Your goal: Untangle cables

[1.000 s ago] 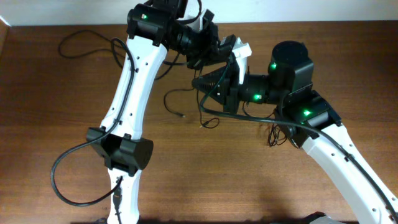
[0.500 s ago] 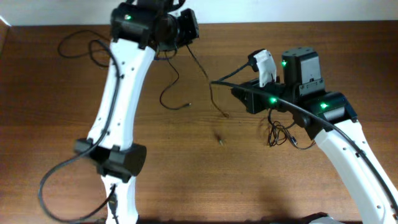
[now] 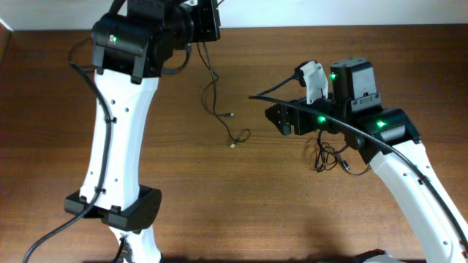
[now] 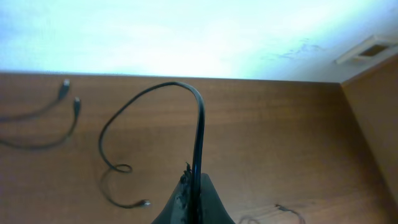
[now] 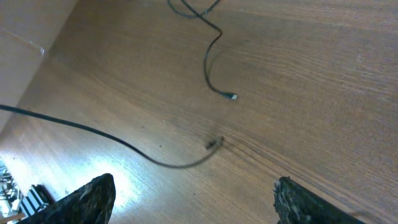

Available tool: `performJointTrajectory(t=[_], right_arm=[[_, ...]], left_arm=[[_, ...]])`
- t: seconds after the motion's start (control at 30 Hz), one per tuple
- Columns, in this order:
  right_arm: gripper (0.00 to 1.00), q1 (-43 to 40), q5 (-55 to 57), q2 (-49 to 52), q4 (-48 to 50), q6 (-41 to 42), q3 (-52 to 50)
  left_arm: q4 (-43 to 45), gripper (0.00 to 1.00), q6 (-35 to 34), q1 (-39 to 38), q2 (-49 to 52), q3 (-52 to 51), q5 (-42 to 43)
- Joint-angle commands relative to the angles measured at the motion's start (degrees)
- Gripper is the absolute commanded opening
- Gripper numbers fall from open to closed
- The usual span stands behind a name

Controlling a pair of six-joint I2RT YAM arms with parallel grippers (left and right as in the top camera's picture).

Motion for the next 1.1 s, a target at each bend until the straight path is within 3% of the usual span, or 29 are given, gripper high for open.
performJointTrajectory(t=[0.0, 0.07, 0.1, 0.23, 0.37, 0.5, 0.93, 1.07], right_arm=[[0.83, -0.3, 0.7, 0.3, 0.0, -0.2, 0.5], [0.83, -0.3, 0.7, 0.3, 0.0, -0.2, 0.5], [0.84, -0.3, 0.7, 0.3, 0.0, -0.2, 0.5], [0.84, -0.3, 0.7, 0.6, -0.6, -0.2, 0.5], [0.84, -0.3, 0.7, 1.7, -0.6, -0.2, 0.5], [0.85, -0.3, 0.7, 2.6, -0.8, -0.2, 0.5], [0.85, -0.3, 0.7, 2.8, -0.8, -0.2, 0.5], [0.85, -0.3, 0.7, 2.8, -0.8, -0.2, 0.5]], left_arm=[[0.9, 0.0, 6.0, 0.5, -2.8, 0.7, -1.4], [0.5, 0.0, 5.6, 0.5, -2.8, 0.7, -4.3], [-0.5, 0.0, 2.0, 1.6, -2.8, 0.7, -6.4], [-2.7, 0.0, -3.3, 7.1, -2.8, 0.7, -5.7], [-4.1, 0.0, -3.3, 13.8, -2.7, 0.1, 3.9], [-6.1, 0.0, -3.3, 20.9, -2.3, -1.1, 6.8], [-3.5, 0.0, -2.6, 44.5, 10.3, -4.2, 6.4], [-1.7, 0.03, -2.6, 49.5, 17.3, -4.3, -2.3]])
